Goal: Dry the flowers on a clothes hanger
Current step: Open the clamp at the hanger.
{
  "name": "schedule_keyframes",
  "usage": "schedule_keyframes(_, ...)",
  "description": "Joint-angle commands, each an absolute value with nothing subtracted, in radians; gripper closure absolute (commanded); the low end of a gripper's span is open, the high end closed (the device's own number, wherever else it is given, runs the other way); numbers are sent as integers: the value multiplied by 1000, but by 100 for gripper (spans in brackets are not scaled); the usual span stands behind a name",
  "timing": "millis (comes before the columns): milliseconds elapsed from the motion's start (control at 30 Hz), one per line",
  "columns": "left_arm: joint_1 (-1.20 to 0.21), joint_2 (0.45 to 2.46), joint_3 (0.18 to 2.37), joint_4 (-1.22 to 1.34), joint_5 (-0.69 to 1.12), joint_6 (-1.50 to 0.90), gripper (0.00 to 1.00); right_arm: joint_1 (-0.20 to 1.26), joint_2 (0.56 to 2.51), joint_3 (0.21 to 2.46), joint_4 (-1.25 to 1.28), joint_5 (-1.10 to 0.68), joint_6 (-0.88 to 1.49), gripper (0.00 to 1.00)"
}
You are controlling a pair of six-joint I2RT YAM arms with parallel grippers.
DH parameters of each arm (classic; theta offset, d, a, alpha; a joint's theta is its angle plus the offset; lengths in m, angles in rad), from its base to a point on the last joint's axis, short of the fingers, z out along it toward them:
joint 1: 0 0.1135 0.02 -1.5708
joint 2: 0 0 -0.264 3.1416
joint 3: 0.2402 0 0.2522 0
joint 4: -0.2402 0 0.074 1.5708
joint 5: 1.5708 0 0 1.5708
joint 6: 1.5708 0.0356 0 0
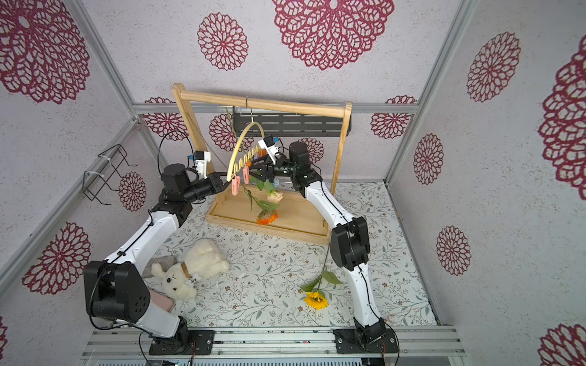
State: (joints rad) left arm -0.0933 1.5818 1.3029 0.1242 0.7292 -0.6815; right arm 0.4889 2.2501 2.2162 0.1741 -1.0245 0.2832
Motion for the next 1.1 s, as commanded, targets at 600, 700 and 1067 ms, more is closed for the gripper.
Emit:
schedule_keyframes(600,-95,1612,1342,171,751,-703,100,482,2227,2265,215,-1034,292,71)
schedule_keyframes(700,-95,1618,1353,171,741,-706,100,481,2224,2265,213,-1033,290,77)
schedule_keyframes(1067,-140,1706,1465,208,692,-762,100,489,2217,2264,229,-990,308,85)
